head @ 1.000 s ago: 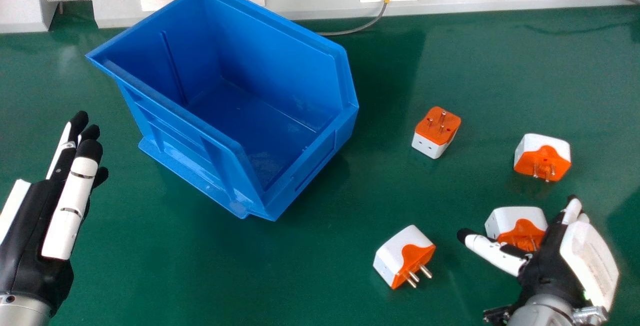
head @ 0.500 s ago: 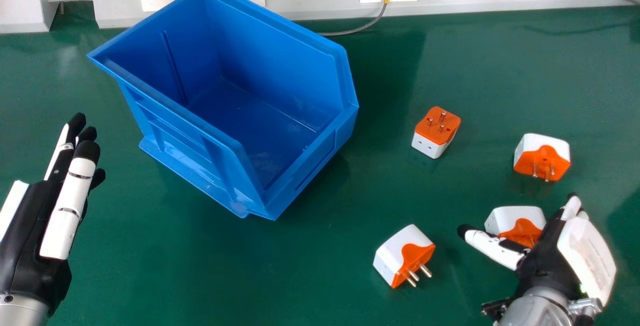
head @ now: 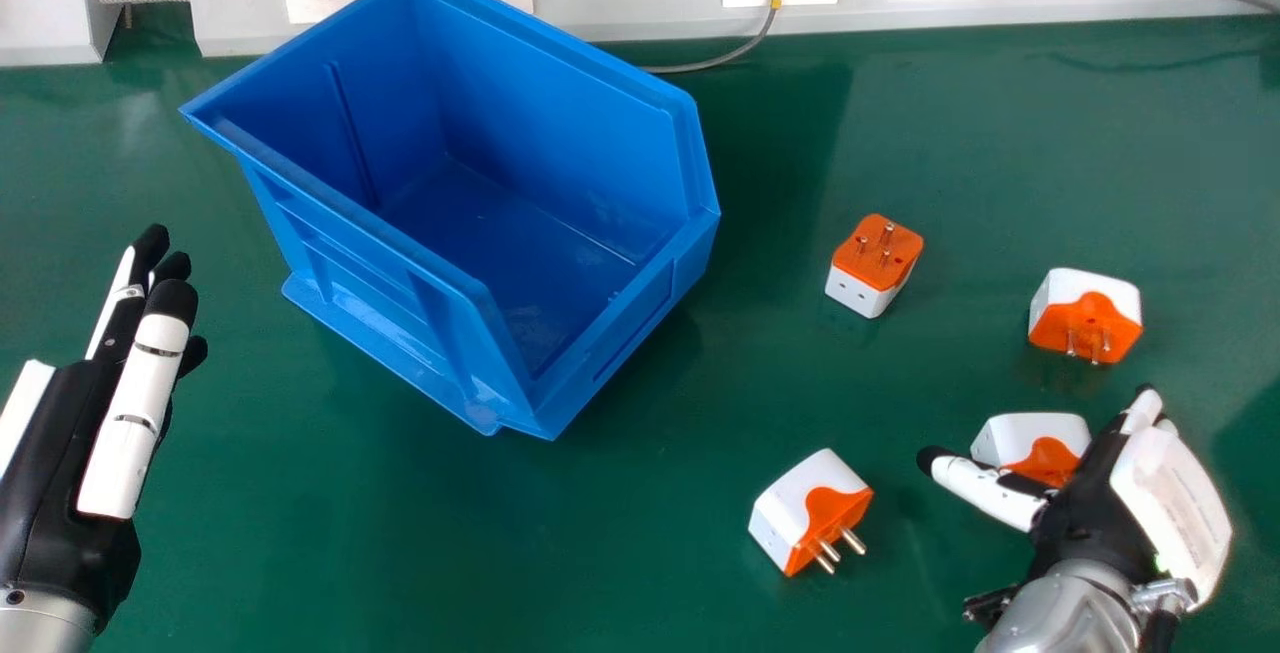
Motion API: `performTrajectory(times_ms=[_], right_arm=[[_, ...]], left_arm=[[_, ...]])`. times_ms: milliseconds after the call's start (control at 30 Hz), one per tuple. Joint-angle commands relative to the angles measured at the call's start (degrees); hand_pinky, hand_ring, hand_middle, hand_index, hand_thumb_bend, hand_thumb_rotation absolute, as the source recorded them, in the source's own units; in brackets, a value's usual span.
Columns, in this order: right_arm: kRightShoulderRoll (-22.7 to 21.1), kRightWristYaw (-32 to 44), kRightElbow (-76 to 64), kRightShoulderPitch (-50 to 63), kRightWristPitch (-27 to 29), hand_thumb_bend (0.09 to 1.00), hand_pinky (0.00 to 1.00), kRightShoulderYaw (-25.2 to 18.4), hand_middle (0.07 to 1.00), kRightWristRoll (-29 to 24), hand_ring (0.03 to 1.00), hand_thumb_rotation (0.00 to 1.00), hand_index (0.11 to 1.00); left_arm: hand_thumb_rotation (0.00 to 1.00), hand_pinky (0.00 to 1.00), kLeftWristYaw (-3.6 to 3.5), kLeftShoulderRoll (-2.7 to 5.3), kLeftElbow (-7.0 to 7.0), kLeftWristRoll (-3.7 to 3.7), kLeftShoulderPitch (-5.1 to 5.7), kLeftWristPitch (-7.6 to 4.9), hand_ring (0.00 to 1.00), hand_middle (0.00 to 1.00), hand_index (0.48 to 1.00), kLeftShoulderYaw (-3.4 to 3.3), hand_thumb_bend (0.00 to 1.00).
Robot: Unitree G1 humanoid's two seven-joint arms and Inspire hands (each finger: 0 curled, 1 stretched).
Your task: Pick all objects and put in blue box
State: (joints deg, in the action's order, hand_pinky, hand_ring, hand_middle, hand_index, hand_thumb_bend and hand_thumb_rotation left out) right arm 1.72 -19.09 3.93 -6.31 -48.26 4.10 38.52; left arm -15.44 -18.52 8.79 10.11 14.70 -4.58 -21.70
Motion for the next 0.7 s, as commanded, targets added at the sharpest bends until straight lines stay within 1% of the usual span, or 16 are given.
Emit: performTrajectory(times_ms=[0,67,133,167,300,400,433,533,667], right_arm=[[-0.9,0.9,1.4,-0.1,-1.6,0.717,0.95,-1.3,1.000,-1.7,0.993,0.43,0.991],[-1.0,1.4,1.5,-0.5,-2.5,0.716,0.95,-1.4,1.000,-1.8,0.993,0.43,0.990],[-1.1,1.9,1.5,-0.9,-3.4,0.711,0.95,-1.4,1.000,-2.0,0.993,0.42,0.990],[-1.1,2.2,1.4,-1.1,-4.0,0.705,0.95,-1.3,1.000,-2.0,0.992,0.41,0.991],[-1.5,3.8,1.0,-1.9,-6.2,0.681,0.94,-0.9,1.000,-2.1,0.990,0.38,0.991],[-2.0,5.2,0.5,-2.3,-7.7,0.664,0.94,-0.5,1.000,-2.1,0.990,0.34,0.993],[-2.2,5.7,0.4,-2.4,-8.3,0.665,0.94,-0.4,1.000,-2.1,0.990,0.34,0.994],[-2.9,7.3,0.2,-2.8,-9.9,0.667,0.95,0.2,1.000,-2.1,0.990,0.32,0.996],[-4.0,9.3,-1.2,-2.7,-12.0,0.668,0.95,1.1,1.000,-2.0,0.993,0.31,0.997]], left_arm=[[1.00,0.96,0.36,-0.54,1.67,0.23,0.08,-0.25,0.99,1.00,1.000,-0.76,0.46],[1.00,0.95,0.34,-0.57,1.55,0.36,0.00,-0.24,0.99,1.00,1.000,-0.79,0.46],[1.00,0.95,0.28,-0.57,1.14,0.42,-0.11,-0.46,0.99,1.00,1.000,-0.80,0.46],[1.00,0.95,0.28,-0.57,1.20,0.44,-0.10,-0.36,0.99,1.00,1.000,-0.79,0.46],[1.00,0.95,0.31,-0.62,2.44,0.51,0.14,0.32,0.99,1.00,1.000,-0.71,0.46],[1.00,0.95,0.08,-0.70,2.66,0.71,0.19,0.41,0.99,1.00,1.000,-0.79,0.46],[1.00,0.95,-0.01,-0.72,2.52,0.77,0.15,0.32,0.99,1.00,1.000,-0.82,0.46],[1.00,0.95,-0.10,-0.75,2.54,0.79,0.17,0.27,0.99,1.00,1.000,-0.81,0.46],[1.00,0.95,-0.07,-0.77,3.58,0.83,0.59,0.76,0.99,1.00,1.000,-0.81,0.46]])
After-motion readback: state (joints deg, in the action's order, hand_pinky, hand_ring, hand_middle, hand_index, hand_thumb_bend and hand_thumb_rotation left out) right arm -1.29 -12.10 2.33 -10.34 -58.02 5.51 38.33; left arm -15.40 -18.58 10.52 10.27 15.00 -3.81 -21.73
